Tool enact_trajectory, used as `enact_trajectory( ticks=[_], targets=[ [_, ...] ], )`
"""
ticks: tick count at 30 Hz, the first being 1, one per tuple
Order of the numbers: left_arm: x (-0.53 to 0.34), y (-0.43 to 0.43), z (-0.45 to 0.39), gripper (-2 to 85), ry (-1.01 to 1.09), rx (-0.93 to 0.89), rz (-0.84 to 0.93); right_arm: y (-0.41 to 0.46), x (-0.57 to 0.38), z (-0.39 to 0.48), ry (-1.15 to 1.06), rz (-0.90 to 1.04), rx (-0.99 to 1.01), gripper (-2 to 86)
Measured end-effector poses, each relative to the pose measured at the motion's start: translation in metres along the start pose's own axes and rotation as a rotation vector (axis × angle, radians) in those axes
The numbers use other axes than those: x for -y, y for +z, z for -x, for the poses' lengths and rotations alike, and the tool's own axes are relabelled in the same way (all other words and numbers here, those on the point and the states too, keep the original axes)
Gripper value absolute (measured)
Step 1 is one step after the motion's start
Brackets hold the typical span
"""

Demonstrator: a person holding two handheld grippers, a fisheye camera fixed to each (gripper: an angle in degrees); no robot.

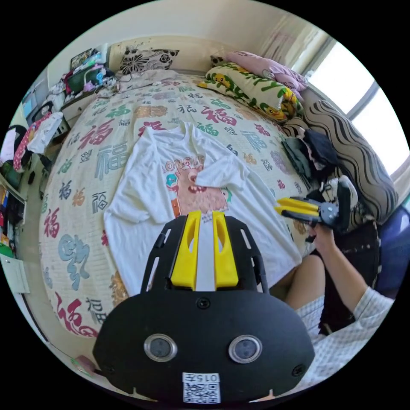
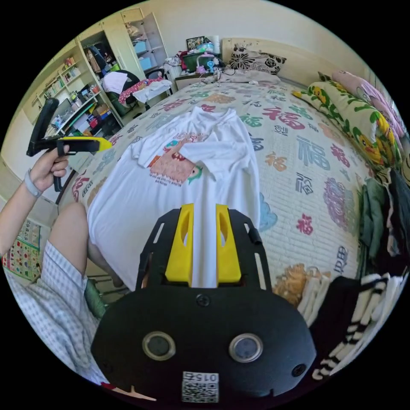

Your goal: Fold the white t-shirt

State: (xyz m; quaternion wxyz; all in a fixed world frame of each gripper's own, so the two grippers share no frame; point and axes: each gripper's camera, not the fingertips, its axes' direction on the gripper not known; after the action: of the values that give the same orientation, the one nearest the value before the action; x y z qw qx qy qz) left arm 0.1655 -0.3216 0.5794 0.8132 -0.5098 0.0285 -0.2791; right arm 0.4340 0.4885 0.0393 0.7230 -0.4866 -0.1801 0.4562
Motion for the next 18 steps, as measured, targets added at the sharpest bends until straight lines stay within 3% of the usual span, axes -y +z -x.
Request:
enact_trajectory(
  ticks=[7,13,18],
  targets=[
    [0.07,0.09,0.057,6.3,-0.122,-0.026,0.067,0.047,0.039,-0.017,0.018,0.06,-0.052,9.4],
    [0.107,0.142,0.087,1.9,-0.041,-0.011,0.143,0.068,0.063,-0.03,-0.024,0.08,-0.071,4.4],
    [0.131,0.128,0.098,-0.3,0.063,-0.154,0.009,0.048,0.067,-0.066,0.072,0.008,0.153,1.2]
  ],
)
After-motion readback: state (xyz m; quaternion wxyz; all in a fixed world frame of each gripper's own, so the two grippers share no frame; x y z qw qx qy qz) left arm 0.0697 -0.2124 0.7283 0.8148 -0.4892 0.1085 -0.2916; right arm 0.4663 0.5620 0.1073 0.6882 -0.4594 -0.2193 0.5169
